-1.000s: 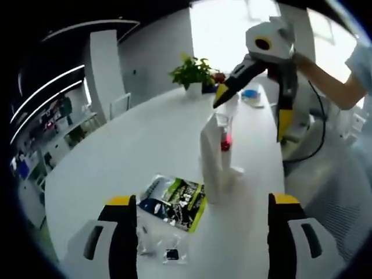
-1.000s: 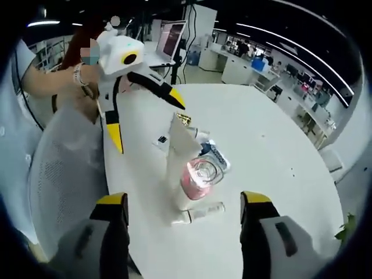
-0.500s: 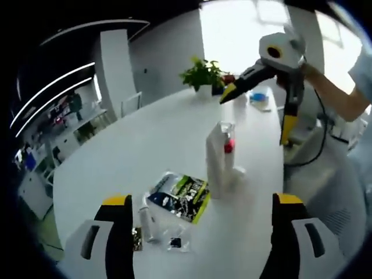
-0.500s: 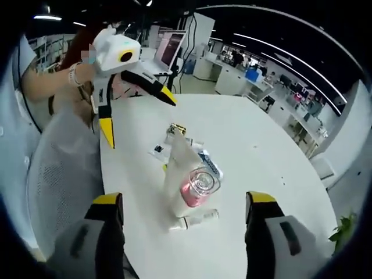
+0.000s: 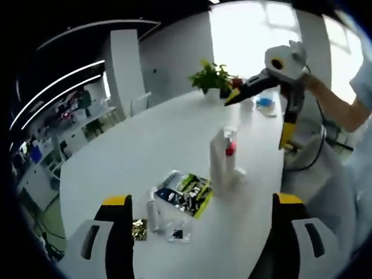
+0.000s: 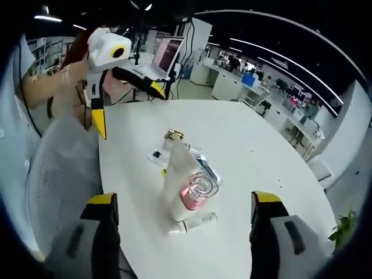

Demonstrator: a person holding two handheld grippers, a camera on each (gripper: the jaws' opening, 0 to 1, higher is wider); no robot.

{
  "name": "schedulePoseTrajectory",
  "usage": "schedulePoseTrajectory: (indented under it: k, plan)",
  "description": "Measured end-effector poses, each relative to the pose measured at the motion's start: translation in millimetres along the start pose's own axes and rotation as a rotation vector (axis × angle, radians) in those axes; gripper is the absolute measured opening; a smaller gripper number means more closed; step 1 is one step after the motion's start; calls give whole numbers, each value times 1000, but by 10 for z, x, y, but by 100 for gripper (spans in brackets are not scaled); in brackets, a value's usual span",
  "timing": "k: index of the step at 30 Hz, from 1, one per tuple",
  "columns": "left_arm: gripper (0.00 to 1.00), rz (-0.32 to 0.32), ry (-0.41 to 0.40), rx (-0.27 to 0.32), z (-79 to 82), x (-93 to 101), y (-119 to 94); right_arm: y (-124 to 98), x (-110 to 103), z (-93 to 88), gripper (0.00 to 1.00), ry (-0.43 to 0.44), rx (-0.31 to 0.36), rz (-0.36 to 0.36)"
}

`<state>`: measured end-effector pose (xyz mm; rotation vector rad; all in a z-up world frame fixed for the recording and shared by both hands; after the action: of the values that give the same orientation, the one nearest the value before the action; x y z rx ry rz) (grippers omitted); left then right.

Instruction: Arrange the skincare products in the storage area until every visible bottle or jar stands upright without overlapping.

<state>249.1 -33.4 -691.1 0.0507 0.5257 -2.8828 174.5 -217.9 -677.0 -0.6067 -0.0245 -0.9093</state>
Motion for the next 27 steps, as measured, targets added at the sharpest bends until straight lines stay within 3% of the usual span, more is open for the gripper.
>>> schedulePoseTrajectory:
  k: [8,17,27]
  plan:
    - [97,0,-11,-45,-60,19,-35,16,23,-29,96,20,3,2]
    - [97,17,7,-33,-21,6,-47,20,45,-89,99,34,6,-6]
    - [97,23,-3,-56,-98,5,-67,73,44,-149,100,29,27,-4]
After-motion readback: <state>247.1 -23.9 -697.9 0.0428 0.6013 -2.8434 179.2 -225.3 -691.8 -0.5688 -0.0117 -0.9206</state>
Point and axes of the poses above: the point that each gripper's makers call its tool centre point, and the gripper's own axes: y roughly forward along the fingers, x roughly to its right, z roughly out of its top, the point moved 4 cm from there along -y, roughly backward along the fingers, and after that the axes turned 11 degrees about x, right-handed, at the moved point
